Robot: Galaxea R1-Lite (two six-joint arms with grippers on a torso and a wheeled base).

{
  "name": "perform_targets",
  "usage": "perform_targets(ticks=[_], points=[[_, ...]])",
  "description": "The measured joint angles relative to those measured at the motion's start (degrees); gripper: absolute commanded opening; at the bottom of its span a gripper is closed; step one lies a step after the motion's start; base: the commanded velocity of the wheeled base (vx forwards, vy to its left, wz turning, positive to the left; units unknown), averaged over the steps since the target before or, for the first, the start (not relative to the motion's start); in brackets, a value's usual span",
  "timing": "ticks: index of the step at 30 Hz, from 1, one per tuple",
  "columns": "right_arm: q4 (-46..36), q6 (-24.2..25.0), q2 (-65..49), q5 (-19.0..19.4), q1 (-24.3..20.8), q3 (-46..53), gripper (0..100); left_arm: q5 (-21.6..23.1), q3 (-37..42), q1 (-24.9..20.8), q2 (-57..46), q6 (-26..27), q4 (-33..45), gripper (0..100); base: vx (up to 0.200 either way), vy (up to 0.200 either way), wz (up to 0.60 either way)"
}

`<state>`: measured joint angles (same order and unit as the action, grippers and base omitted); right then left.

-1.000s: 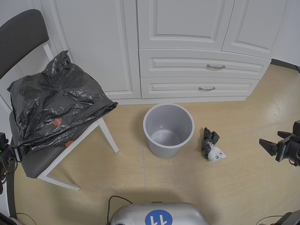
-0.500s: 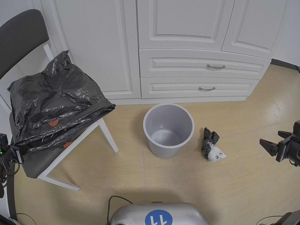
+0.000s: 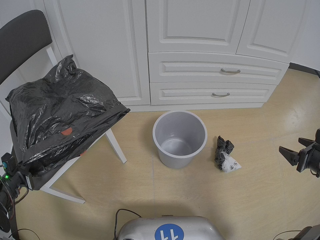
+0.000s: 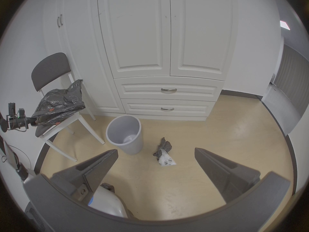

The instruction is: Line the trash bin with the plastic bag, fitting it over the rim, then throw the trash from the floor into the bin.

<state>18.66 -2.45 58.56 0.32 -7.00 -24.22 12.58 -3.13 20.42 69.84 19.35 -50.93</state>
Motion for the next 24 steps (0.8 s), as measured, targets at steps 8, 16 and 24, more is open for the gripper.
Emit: perform_targets(ticks=[8, 16, 24], points=[[-0.24, -0.41, -2.41, 0.01, -0.09, -0.13, 100, -0.79, 1.99, -1.90, -3.24, 9.85, -0.09, 0, 0.000, 0.000, 0.00], [-0.38, -1.02, -3.06, -0.50, -2.07, 0.27, 100, -1.74, 1.16, -1.79, -3.69, 23.15, -0.35, 0, 0.000, 0.000, 0.00], [-0.28, -1.18, -2.84, -0.96, -3.36, 0.48, 100, -2.97, 0.85, -1.88, -5.03, 40.92, -0.39, 0, 0.000, 0.000, 0.00]])
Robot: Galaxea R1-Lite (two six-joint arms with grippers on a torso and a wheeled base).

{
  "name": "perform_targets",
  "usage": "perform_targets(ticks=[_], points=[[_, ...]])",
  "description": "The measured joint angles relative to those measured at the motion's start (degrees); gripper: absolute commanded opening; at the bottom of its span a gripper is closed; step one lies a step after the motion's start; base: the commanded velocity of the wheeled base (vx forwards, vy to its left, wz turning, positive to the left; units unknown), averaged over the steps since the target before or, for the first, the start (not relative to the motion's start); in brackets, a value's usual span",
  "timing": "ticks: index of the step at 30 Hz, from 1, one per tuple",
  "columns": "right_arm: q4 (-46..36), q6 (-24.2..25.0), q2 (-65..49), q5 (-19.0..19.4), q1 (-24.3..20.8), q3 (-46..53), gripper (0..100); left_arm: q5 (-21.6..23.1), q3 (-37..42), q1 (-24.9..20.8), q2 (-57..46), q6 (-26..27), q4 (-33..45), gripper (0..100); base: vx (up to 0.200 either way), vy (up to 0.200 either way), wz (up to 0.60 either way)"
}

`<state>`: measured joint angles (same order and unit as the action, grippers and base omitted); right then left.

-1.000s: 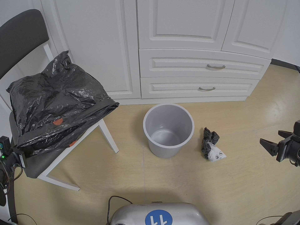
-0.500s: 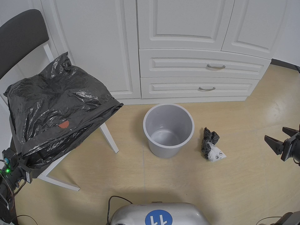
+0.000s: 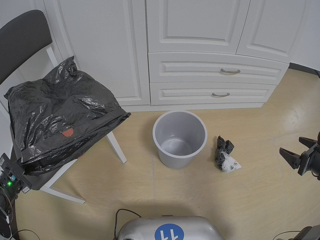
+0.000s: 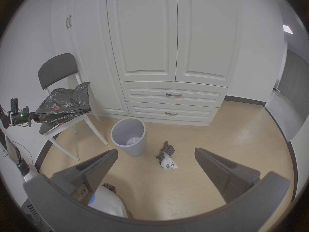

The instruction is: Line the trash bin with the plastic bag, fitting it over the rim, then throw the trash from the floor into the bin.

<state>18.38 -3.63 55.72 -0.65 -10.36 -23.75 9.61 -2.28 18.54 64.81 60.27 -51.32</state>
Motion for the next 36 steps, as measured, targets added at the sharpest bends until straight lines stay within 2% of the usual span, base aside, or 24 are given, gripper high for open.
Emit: perform_targets(ticks=[6, 11, 18, 23, 29, 36], points=[[-0.11, -0.49, 0.06, -0.15, -0.41, 0.16, 100, -0.30, 0.61, -2.15, -4.53, 17.19, 0.83, 0, 0.000, 0.000, 0.00], [-0.11, -1.67, 0.06, -0.20, -0.61, 0.55, 100, -0.39, 1.18, -5.23, -10.51, 26.55, 3.05, 0, 0.000, 0.000, 0.00], [0.04, -2.79, 0.06, -0.15, -0.66, 1.17, 100, -0.41, 1.29, -7.25, -21.39, 34.44, 9.89, 0, 0.000, 0.000, 0.00], [0.00, -3.18, 0.06, -0.17, -0.68, 1.45, 100, -0.44, 1.29, -7.52, -31.65, 38.86, 18.35, 0, 0.000, 0.000, 0.00], [-0.05, -3.67, 0.22, -0.11, -0.72, 1.82, 100, -0.46, 1.29, -6.03, -45.29, 41.02, 30.03, 0, 0.000, 0.000, 0.00], [0.01, -4.05, 1.06, 0.00, -1.38, 2.52, 100, -0.15, 1.16, -2.82, -56.56, 42.09, 35.65, 0, 0.000, 0.000, 0.00]])
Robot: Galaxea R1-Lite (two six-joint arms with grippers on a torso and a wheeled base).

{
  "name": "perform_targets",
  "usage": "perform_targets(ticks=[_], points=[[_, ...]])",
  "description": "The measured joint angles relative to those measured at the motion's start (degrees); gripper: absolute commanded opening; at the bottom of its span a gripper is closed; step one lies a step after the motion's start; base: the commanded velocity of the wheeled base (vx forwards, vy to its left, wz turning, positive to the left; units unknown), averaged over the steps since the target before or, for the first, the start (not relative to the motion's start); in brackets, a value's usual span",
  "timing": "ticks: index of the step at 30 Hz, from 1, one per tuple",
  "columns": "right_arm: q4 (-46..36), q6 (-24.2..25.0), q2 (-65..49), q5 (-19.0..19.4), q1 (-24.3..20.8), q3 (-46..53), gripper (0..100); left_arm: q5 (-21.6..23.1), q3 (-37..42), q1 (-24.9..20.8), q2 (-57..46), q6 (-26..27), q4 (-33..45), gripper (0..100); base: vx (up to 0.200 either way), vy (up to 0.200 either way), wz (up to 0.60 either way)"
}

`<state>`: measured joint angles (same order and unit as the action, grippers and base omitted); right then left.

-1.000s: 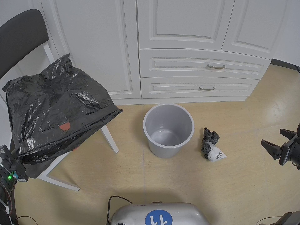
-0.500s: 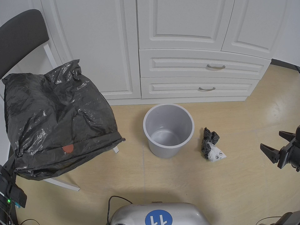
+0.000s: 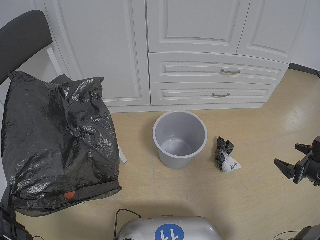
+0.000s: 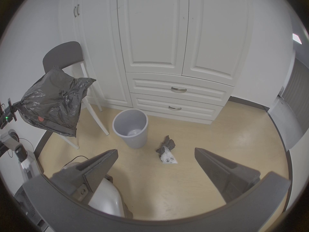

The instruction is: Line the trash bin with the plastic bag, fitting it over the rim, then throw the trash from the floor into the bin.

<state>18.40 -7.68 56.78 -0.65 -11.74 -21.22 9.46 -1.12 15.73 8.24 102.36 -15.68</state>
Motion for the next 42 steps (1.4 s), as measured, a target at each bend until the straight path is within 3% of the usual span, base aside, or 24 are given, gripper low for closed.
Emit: perform_targets(ticks=[7, 13, 19, 24, 27, 33, 42], points=[[0.24, -0.01, 1.21, 0.05, -0.27, 0.44, 100, 0.88, -0.89, -0.29, -2.68, 0.22, 0.16, 0, 0.000, 0.000, 0.00], [0.35, 0.02, 1.51, 0.02, -0.55, 0.52, 100, 4.24, -3.67, -2.34, -0.63, 0.24, 0.13, 0, 0.000, 0.000, 0.00], [1.39, 0.68, 1.67, -0.01, -3.33, 0.41, 100, 7.62, -10.14, -5.80, 8.44, 0.39, -2.60, 0, 0.000, 0.000, 0.00], [4.97, 4.16, 2.34, -1.51, -8.73, 0.72, 100, 10.41, -16.48, -11.62, 18.43, -0.18, -6.68, 0, 0.000, 0.000, 0.00], [7.44, 7.68, 3.41, -2.88, -13.86, 1.22, 100, 11.45, -20.24, -15.52, 23.67, -4.44, -8.08, 0, 0.000, 0.000, 0.00], [13.68, 11.75, 6.72, -4.35, -20.18, 2.68, 100, 12.04, -26.49, -19.94, 29.88, -20.11, -8.29, 0, 0.000, 0.000, 0.00], [28.65, 11.59, 13.19, -5.10, -28.68, 6.68, 100, 11.23, -37.35, -22.14, 37.43, -30.51, -5.72, 0, 0.000, 0.000, 0.00]])
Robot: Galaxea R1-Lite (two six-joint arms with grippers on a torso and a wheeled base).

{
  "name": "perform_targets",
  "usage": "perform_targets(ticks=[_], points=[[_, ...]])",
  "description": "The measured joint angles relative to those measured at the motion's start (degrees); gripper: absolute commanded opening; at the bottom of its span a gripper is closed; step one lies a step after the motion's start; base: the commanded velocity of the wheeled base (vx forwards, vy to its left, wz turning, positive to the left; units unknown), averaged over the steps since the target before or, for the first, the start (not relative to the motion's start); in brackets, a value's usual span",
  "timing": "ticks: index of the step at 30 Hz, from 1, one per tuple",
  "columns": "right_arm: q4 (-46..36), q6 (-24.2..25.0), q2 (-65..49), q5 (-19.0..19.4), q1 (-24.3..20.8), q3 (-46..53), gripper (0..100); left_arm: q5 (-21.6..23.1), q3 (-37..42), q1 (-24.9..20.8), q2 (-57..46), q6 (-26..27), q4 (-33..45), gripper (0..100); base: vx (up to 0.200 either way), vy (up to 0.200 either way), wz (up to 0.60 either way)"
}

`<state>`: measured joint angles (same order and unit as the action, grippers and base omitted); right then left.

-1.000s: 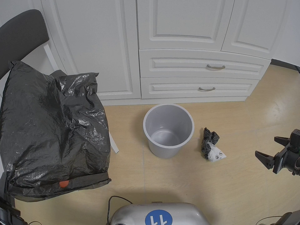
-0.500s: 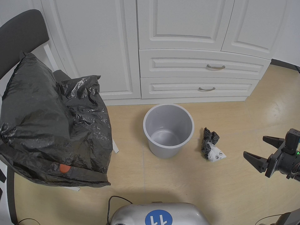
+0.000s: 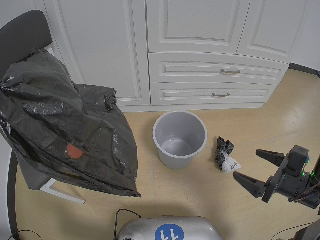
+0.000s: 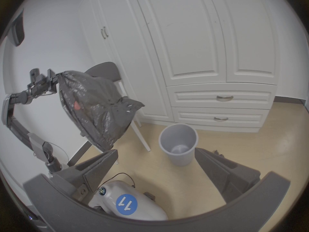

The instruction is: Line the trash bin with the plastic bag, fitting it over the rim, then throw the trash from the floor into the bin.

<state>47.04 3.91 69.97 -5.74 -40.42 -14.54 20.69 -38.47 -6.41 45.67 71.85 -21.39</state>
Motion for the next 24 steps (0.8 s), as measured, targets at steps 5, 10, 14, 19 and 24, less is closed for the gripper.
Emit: perform_targets(ticks=[5, 10, 14, 19, 24], points=[[4.41, 2.44, 4.44, -0.28, -4.44, 0.71, 100, -1.51, -3.63, -0.87, 3.12, -0.46, 0.18, 0, 0.000, 0.000, 0.00], [14.51, 4.57, 9.30, -1.89, -9.08, 0.63, 100, -3.74, -6.89, -1.52, 5.16, -0.44, 0.22, 0, 0.000, 0.000, 0.00], [23.80, 5.01, 13.93, -4.99, -13.82, 0.46, 100, -5.28, -9.16, -2.29, 6.29, -0.44, 0.22, 0, 0.000, 0.000, 0.00], [30.09, 5.11, 20.65, -7.06, -20.21, 0.44, 100, -7.39, -11.02, -3.32, 7.12, -0.33, 0.22, 0, 0.000, 0.000, 0.00], [32.41, 5.33, 26.97, -11.23, -23.80, 0.74, 100, -8.51, -13.46, -4.13, 8.35, -0.20, 0.07, 0, 0.000, 0.000, 0.00]])
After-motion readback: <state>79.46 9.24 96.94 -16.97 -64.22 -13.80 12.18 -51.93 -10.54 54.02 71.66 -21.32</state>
